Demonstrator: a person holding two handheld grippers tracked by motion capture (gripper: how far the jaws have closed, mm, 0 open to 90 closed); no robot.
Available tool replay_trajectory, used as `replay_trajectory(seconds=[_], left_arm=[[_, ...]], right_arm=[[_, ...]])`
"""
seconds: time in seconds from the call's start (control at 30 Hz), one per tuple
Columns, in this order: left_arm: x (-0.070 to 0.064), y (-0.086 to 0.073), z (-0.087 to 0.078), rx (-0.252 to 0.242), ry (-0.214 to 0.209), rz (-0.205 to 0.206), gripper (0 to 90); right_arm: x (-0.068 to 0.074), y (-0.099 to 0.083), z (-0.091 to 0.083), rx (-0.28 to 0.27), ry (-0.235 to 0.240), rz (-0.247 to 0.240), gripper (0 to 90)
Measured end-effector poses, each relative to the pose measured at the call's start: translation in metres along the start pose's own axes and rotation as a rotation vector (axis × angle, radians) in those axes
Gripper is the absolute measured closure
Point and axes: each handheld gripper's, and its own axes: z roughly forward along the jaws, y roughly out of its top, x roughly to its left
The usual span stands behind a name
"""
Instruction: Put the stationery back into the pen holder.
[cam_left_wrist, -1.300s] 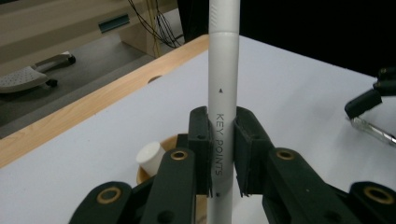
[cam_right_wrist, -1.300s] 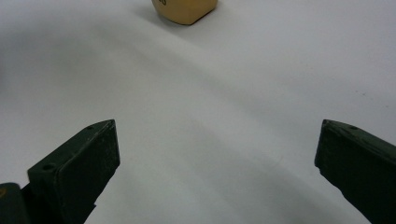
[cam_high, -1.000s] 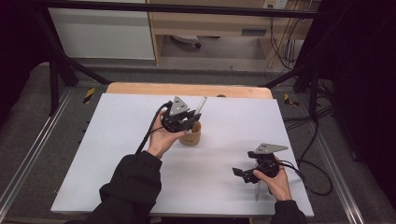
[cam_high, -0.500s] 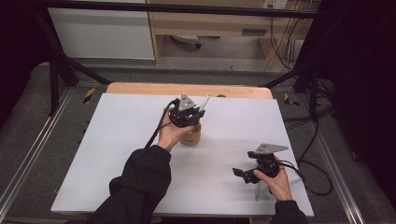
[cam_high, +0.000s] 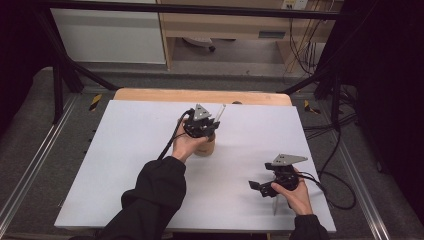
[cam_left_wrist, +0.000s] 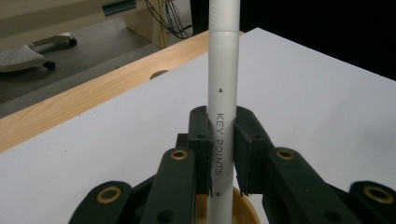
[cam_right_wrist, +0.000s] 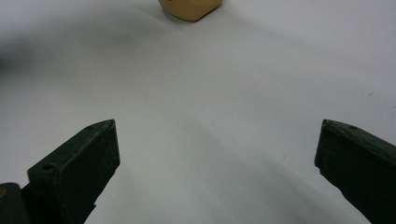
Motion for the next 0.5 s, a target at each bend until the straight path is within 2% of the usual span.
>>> replay_trajectory(seconds=[0.07,0.5], left_arm=[[0.000,-0.003,0.001,0.014,-0.005,0.006,77.7],[0.000,-0.013,-0.001,0.016,-0.016,0.007,77.7]], right_arm=[[0.000,0.000,0.000,0.003,0.000,0.001,0.6],[0.000,-0.001,0.002,0.012,-0.002,-0.010,0.6]])
